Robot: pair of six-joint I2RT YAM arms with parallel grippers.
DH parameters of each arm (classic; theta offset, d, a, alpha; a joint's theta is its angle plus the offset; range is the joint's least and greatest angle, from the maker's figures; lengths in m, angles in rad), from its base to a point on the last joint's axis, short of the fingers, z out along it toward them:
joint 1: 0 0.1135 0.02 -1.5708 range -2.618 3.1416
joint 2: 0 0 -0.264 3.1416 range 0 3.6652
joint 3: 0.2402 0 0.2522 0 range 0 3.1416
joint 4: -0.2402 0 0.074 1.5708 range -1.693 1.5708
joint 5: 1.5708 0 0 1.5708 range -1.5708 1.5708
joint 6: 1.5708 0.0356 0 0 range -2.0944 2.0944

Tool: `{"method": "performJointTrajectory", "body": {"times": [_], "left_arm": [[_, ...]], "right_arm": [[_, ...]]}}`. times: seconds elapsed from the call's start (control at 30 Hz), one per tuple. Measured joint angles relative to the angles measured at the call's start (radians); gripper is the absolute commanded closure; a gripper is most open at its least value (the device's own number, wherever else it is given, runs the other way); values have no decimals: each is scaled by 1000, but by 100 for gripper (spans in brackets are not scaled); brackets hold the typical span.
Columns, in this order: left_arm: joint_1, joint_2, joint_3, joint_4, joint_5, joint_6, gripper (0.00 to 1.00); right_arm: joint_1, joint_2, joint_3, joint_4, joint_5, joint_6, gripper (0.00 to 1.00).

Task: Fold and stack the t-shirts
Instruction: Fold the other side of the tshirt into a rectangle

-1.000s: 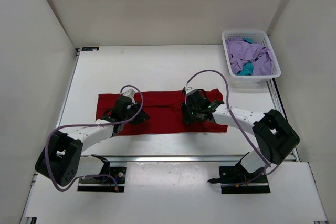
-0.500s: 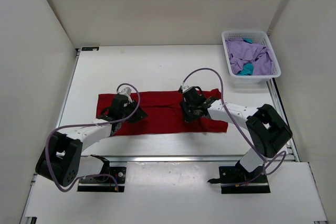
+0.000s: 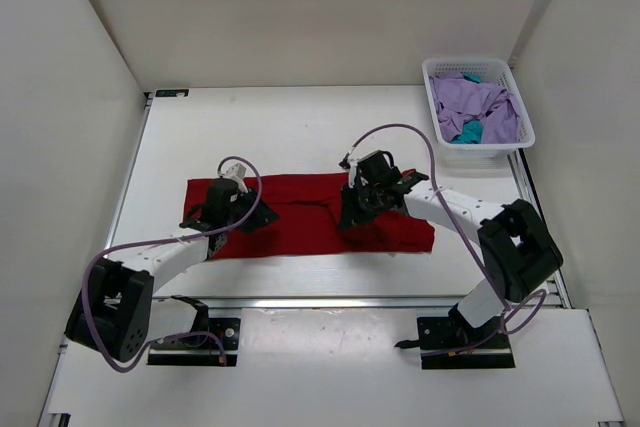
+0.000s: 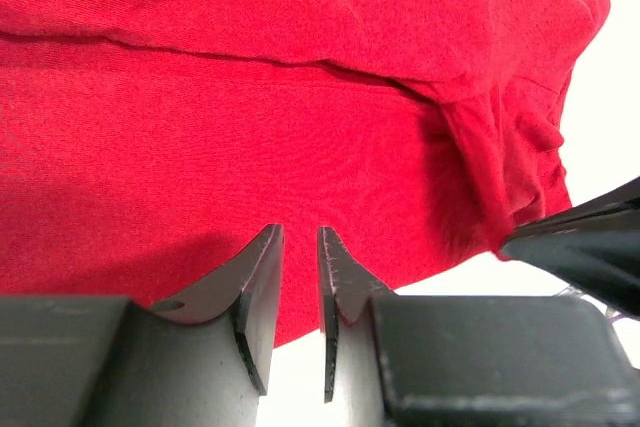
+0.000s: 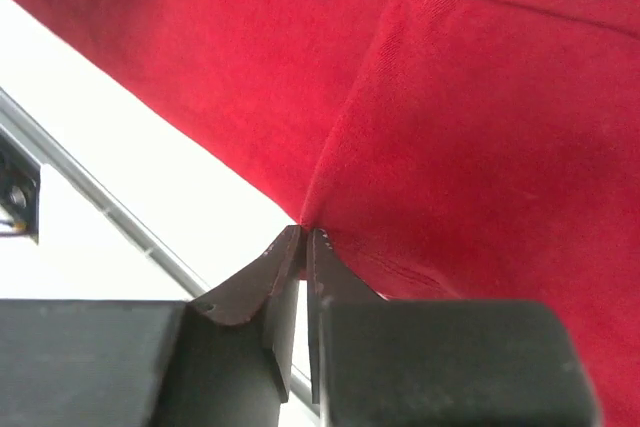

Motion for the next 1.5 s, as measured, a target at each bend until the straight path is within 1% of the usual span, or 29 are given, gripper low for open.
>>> {"method": "performJointTrajectory", "body": {"times": [0.03,0.07,0.1,0.17,0.23,0.33,0.37,0.4,0.43,0.5,0.6,0.67,0.77,0.83,0.9,1.03,1.23,1.3,1.33,1.4,1.43,1.47,1.5], "left_arm": [[5,-2,0,-1,4,0,68],[11,-6,0,-5,10,-2,68],[18,-11,0,-8,14,-3,68],[34,-24,0,-13,23,-6,68],[53,-34,0,-16,30,-6,69],[86,-43,0,-21,46,-6,68],[94,-46,0,-23,47,-6,68],[96,-48,0,-24,45,-6,68],[89,-49,1,-24,42,-6,67],[46,-48,7,-30,27,-6,65],[-93,-20,42,-28,-2,-6,61],[-197,28,73,-2,-6,-16,58],[-319,150,118,56,-2,-42,54],[-368,237,148,84,-1,-60,52],[-400,314,174,109,1,-77,50],[-416,405,205,159,2,-114,48],[-417,472,246,196,2,-143,51],[-417,481,246,211,2,-156,54],[-417,486,246,219,4,-163,56],[-416,494,247,227,7,-173,61],[-416,500,249,233,9,-179,66],[-417,506,252,241,13,-185,70],[-417,512,253,249,17,-191,76]], "right_arm": [[5,11,0,-1,-11,1,91],[10,24,0,-4,-20,2,84],[14,32,0,-9,-29,6,81],[15,35,0,-13,-48,12,81],[11,27,-3,-4,-72,21,73],[-30,-24,-21,3,-89,29,74],[-51,-53,-31,7,-84,29,77],[-74,-82,-43,11,-76,29,82],[-105,-117,-63,18,-66,32,84],[-161,-175,-102,24,-33,40,84],[-237,-266,-206,48,30,59,79],[-285,-332,-295,63,50,76,78],[-349,-422,-412,67,51,103,76],[-385,-460,-457,67,42,112,75],[-412,-483,-478,68,33,119,71],[-424,-489,-481,86,24,126,69],[-413,-489,-530,114,13,135,69],[-406,-486,-548,120,8,139,69],[-402,-483,-555,121,6,142,71],[-391,-476,-567,130,0,150,79],[-391,-473,-573,137,-7,153,83],[-391,-473,-576,142,-15,159,91],[-391,-473,-577,146,-21,161,94]]}}
